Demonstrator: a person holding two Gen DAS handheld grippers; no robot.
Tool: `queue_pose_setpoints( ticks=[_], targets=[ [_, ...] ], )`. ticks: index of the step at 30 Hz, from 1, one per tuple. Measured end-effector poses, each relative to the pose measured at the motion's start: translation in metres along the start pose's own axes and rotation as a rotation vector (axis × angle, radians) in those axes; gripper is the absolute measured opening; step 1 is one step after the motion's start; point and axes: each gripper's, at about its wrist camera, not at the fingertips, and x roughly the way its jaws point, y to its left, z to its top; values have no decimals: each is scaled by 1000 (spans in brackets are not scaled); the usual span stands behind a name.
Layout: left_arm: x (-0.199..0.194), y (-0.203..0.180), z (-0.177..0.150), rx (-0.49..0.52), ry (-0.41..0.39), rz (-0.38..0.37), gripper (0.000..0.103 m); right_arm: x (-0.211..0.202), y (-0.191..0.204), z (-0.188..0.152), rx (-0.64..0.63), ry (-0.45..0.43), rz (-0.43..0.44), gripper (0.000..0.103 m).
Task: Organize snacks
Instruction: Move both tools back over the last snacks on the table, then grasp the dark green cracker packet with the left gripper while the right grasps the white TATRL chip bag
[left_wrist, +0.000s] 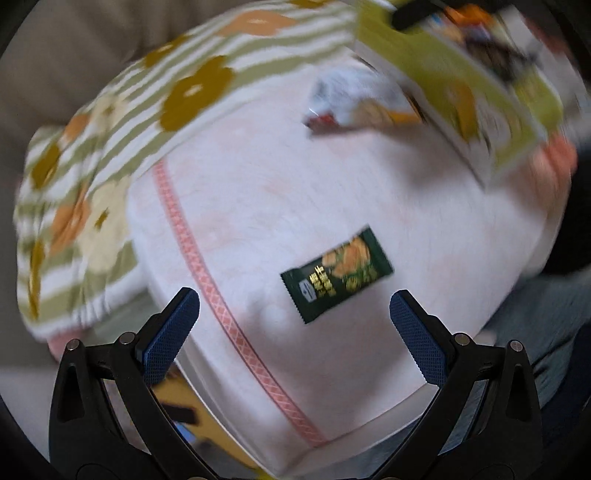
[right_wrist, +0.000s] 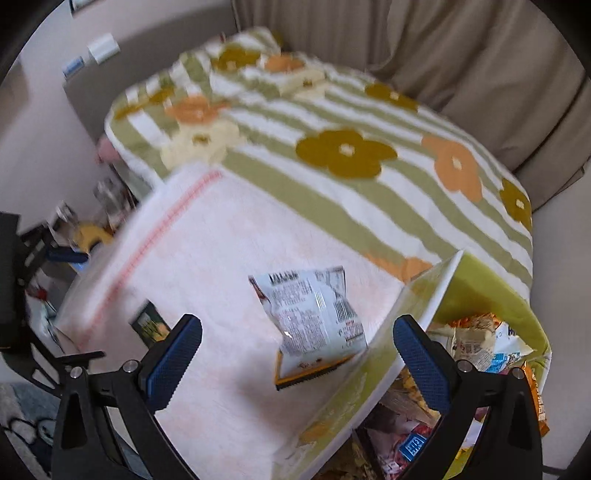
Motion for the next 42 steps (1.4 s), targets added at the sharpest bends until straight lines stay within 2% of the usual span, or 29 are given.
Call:
queue_pose_setpoints(
  ticks=[4, 7, 10, 12, 14, 16, 20, 22, 23, 27, 34, 37, 42],
  targets=[
    [30, -18, -2, 202, 37, -33, 100, 30, 3, -1, -6, 106, 2, 103],
    [50, -29, -3, 317, 57, -42, 94, 47, 4, -4, -25, 172, -5, 103],
    [66, -33, 2, 373, 74, -64, 88, 55, 7, -5, -50, 210, -10, 103],
    [75, -35, 4, 414, 89, -66, 79, 60, 6, -5, -69, 232, -7, 103],
    [83, -36, 6, 447, 108, -66, 75, 67, 4, -4, -82, 249, 0, 103],
    [88, -36, 8, 464, 117, -87, 73, 74, 0, -2, -86, 264, 13, 103],
    [91, -37, 12, 476, 130, -100, 72, 85, -4, 1, -81, 286, 51, 103],
    [91, -38, 13, 474, 133, -113, 65, 90, -5, 3, -93, 297, 63, 103],
    [89, -37, 14, 469, 138, -133, 56, 92, -4, 4, -106, 304, 62, 103],
    [89, -39, 15, 454, 133, -150, 50, 101, -3, 11, -149, 332, 63, 103],
    [88, -29, 13, 341, 125, -151, 48, 119, 2, 26, -239, 390, 60, 103],
    [91, -11, 17, 268, 121, -144, 48, 131, 4, 28, -269, 424, 57, 103],
    [90, 7, 25, 196, 100, -128, 47, 147, 3, 29, -257, 486, 63, 103]
  ],
)
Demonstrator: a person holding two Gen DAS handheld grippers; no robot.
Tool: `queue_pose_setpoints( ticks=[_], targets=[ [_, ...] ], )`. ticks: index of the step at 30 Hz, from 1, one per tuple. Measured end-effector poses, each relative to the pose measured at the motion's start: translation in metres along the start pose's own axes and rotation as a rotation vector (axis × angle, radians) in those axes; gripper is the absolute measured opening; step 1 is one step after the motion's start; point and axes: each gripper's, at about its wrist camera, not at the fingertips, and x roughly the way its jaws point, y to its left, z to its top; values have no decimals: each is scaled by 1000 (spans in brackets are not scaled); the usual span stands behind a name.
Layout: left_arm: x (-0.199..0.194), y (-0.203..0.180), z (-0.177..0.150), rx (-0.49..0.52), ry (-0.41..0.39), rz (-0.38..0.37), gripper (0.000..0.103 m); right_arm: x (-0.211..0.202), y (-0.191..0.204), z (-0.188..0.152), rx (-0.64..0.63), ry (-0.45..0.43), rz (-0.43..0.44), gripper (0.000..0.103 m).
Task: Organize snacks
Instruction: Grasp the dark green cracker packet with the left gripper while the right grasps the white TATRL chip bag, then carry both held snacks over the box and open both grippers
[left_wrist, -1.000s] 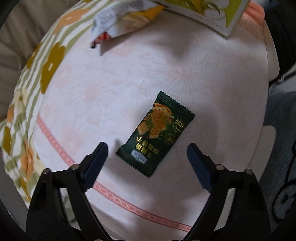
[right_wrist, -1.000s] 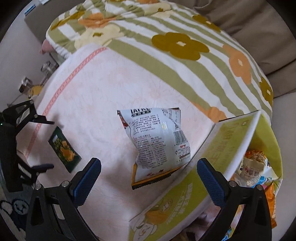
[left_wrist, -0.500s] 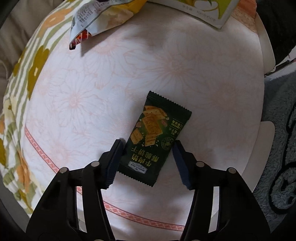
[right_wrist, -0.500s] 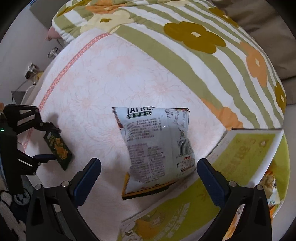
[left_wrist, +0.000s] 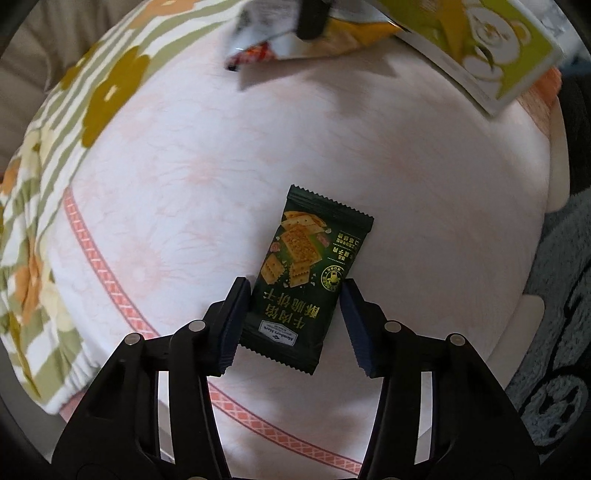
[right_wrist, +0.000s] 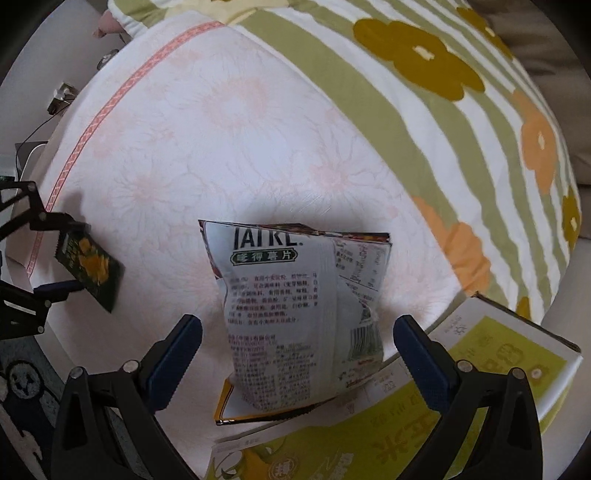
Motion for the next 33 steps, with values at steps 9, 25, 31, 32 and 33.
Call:
queue_pose_setpoints(
  ticks=[9, 25, 31, 32, 33],
  targets=[
    [-7, 26, -3, -119, -33, 26, 45, 28, 1, 11, -15, 129, -1, 103],
    [-19, 49, -27, -292, -56, 27, 45, 21, -1, 7, 102, 51, 88, 71],
    [-45, 58, -27, -341, -105, 37, 45, -32, 12, -8, 148, -119, 121, 71],
    [-53, 57, -26, -349, -118, 39, 44, -41, 15, -11, 157, -142, 121, 71],
    [-59, 58, -25, -355, -129, 41, 44, -52, 16, -16, 166, -168, 121, 71]
  ],
)
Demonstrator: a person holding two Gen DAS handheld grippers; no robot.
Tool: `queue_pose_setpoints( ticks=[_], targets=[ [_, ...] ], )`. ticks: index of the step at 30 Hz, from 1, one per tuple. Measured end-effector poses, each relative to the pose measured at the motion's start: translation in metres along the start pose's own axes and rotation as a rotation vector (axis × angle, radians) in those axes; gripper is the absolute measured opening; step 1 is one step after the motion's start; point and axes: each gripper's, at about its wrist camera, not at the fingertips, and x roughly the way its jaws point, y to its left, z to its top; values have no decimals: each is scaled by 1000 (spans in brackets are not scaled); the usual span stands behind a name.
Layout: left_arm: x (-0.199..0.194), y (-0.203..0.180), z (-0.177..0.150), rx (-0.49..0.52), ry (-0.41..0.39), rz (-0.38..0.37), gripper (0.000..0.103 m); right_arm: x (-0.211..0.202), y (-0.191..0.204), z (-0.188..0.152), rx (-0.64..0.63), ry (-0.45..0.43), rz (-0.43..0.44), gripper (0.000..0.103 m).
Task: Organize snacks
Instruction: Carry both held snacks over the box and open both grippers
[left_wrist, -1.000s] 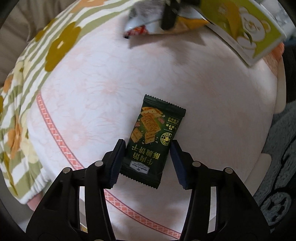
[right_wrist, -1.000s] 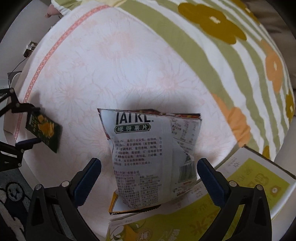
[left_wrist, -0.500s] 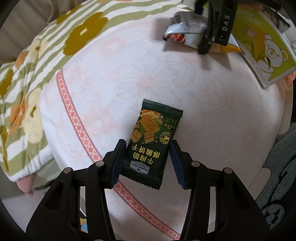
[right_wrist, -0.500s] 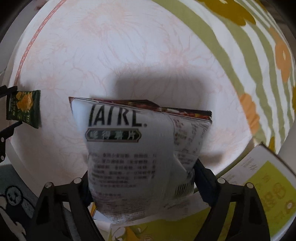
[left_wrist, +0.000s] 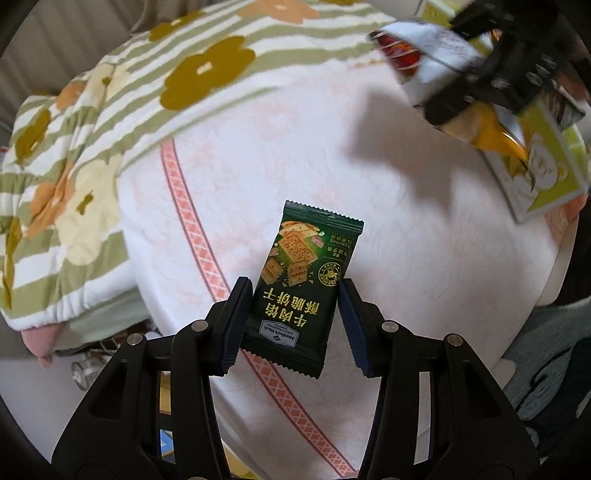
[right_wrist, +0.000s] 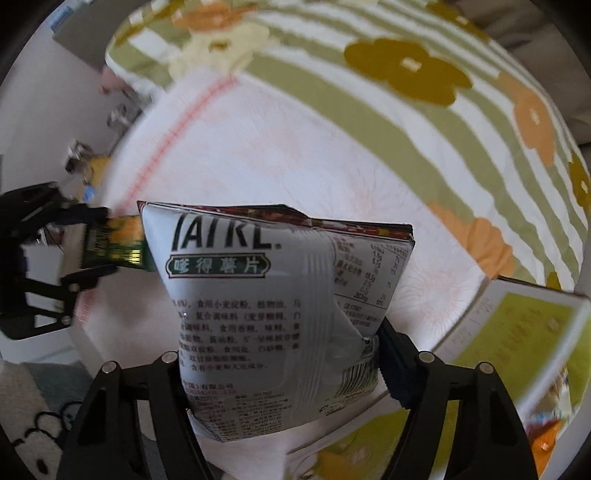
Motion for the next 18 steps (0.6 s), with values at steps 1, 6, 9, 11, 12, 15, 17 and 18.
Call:
queue_pose_setpoints(
  ticks=[1, 6, 9, 11, 12, 15, 17, 18],
  targets=[
    [-8, 1, 3, -6, -16, 2, 44, -13, 2, -5, 12, -32, 0, 71],
    [-46, -6, 24, 5, -91, 3, 44, -75, 6, -32, 80, -168, -13, 71],
    [-72, -21, 41, 33, -143, 10, 43, -109, 3, -56, 138, -237, -20, 71],
    [-86, -33, 53, 50, -175, 12, 43, -130, -3, -79, 180, -279, -36, 71],
    [-93, -41, 59, 58, -194, 9, 43, -135, -10, -87, 194, -293, -42, 71],
    [-114, -70, 78, 76, -243, -8, 43, -157, -22, -117, 247, -340, -63, 71],
    [-126, -91, 90, 86, -271, -22, 43, -170, -31, -141, 285, -368, -74, 71],
    [-130, -102, 95, 91, -283, -27, 43, -174, -34, -149, 299, -376, -78, 71]
  ],
)
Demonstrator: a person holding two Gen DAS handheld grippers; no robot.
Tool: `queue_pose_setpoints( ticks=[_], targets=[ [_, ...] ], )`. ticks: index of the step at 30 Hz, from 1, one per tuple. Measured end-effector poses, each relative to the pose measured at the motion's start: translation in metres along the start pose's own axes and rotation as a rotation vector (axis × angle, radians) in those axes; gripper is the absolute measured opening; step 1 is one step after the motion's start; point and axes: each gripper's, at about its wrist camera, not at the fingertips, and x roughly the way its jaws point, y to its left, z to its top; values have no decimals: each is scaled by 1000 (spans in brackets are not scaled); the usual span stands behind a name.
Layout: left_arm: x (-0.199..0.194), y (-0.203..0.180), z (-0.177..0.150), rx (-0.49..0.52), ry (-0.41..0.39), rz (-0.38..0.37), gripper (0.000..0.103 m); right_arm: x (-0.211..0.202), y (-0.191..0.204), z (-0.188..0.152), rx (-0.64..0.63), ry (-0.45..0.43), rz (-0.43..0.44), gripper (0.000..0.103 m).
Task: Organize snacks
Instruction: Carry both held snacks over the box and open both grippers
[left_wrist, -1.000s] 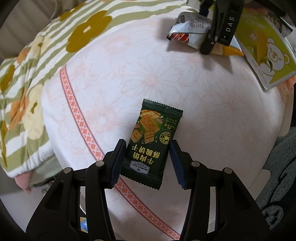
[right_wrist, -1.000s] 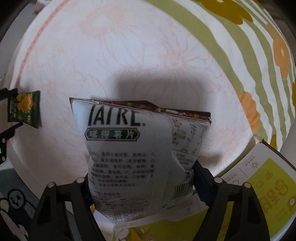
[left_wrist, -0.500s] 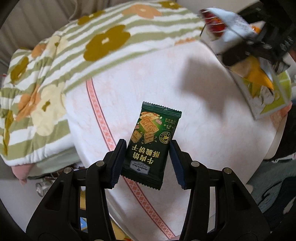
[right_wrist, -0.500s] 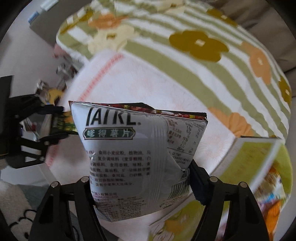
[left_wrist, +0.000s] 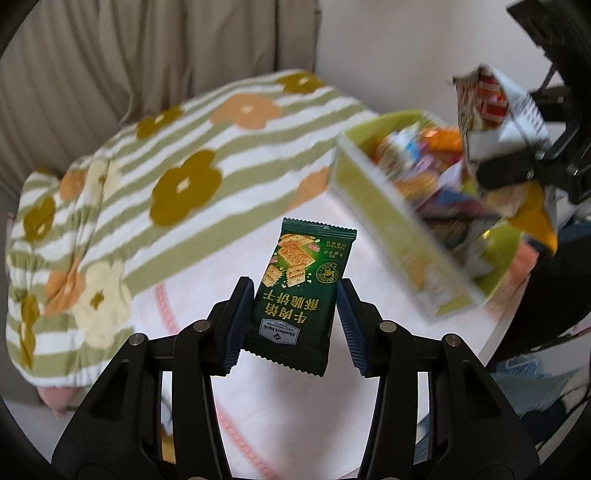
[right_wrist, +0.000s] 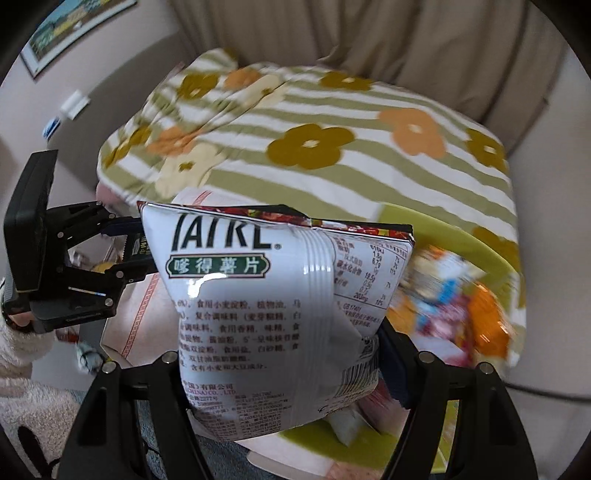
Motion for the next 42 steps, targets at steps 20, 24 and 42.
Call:
queue_pose_setpoints(
  ticks=[20, 24, 42],
  targets=[
    [66, -217, 104, -89, -26, -93, 43, -38, -150, -126, 213, -59, 37, 71],
    [78, -230, 107, -65, -2, -46, 47, -32, -162, -136, 236, -50, 39, 71],
    [37, -178, 85, -170, -69, 105, 102, -6, -160, -128, 235, -42, 21, 71]
  ],
)
